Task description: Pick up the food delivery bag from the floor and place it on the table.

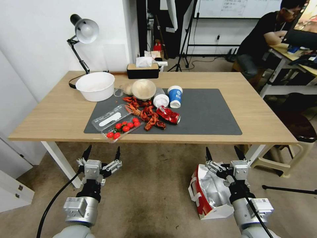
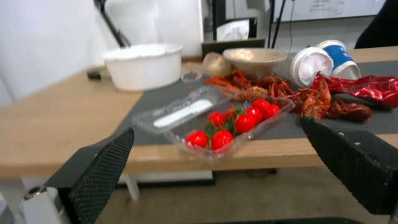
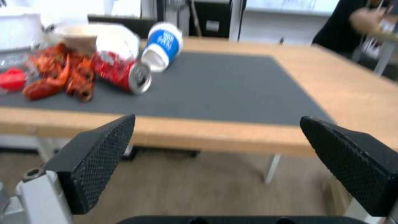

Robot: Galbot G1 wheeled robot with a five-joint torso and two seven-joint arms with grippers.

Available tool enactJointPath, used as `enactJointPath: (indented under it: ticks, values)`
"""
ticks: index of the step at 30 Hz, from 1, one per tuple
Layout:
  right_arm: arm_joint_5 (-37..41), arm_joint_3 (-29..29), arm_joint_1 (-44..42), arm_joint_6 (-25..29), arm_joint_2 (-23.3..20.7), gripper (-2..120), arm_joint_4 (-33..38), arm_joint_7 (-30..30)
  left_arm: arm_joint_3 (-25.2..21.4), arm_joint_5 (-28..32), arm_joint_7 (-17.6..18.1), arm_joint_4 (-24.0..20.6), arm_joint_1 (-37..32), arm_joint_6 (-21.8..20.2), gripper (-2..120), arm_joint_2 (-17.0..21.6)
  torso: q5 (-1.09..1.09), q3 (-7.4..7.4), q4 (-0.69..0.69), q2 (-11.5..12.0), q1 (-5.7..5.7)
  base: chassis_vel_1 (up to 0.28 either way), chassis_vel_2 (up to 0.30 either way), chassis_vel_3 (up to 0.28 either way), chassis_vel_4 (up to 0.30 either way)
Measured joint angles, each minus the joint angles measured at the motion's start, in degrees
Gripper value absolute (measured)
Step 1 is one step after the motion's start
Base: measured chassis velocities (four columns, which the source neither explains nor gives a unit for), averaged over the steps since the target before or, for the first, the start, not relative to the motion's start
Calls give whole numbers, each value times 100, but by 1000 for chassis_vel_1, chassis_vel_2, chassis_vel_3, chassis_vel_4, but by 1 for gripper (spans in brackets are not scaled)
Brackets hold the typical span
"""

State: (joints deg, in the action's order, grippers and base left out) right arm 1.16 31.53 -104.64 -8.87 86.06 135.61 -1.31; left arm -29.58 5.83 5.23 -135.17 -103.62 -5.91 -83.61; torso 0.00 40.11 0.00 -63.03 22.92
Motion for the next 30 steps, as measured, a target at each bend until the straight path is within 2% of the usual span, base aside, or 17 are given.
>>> enactJointPath:
  ticks: [2, 3, 6, 7, 8, 9, 10, 12, 15, 25, 30]
  values:
    - [64, 4, -77, -462, 8, 100, 201, -74, 145, 424, 377, -255, -35, -437, 100, 170, 0, 0, 0, 0, 0, 0, 0, 0, 0]
    - [64, 4, -77, -462, 8, 100, 201, -74, 145, 424, 377, -255, -35, -437, 100, 170, 0, 0, 0, 0, 0, 0, 0, 0, 0]
    - [209, 45, -137, -1008, 12, 100, 455, -174, 364, 1088, 964, -652, -94, -1120, 100, 434, -1, 0, 0, 0, 0, 0, 0, 0, 0]
    - [209, 45, -137, -1008, 12, 100, 455, -174, 364, 1088, 964, -652, -94, -1120, 100, 434, -1, 0, 0, 0, 0, 0, 0, 0, 0]
    - [238, 55, -132, -1053, 12, 100, 480, -189, 469, 1397, 1239, -789, -121, -1437, 100, 557, 1, 0, 0, 0, 0, 0, 0, 0, 0]
    - [238, 55, -132, -1053, 12, 100, 480, -189, 469, 1397, 1239, -789, -121, -1437, 100, 557, 1, 0, 0, 0, 0, 0, 0, 0, 0]
    - [245, 56, -131, -1056, 15, 100, 482, -194, 536, 1583, 1411, -807, -154, -1524, 100, 632, 1, 0, -1, 0, 0, 0, 0, 0, 0]
    - [248, 52, -132, -1049, 20, 100, 483, -199, 577, 1678, 1545, -813, -220, -1137, 100, 682, 3, 0, 0, 0, 0, 0, 0, 0, 0]
    - [238, 49, -134, -1028, 27, 100, 483, -204, 579, 1702, 1564, -813, -237, -975, 100, 696, 0, 0, 0, 0, 0, 0, 0, 0, 0]
    - [196, 40, -153, -1003, 60, 100, 478, -203, 575, 1839, 1587, -812, -210, -1003, 100, 689, 0, -14, 0, 32, -16, 0, 0, 0, 0]
    - [186, 26, -175, -958, 76, 100, 469, -203, 561, 1858, 1595, -812, -229, -1049, 100, 690, 0, -65, 0, 119, -53, 0, 0, 0, 0]
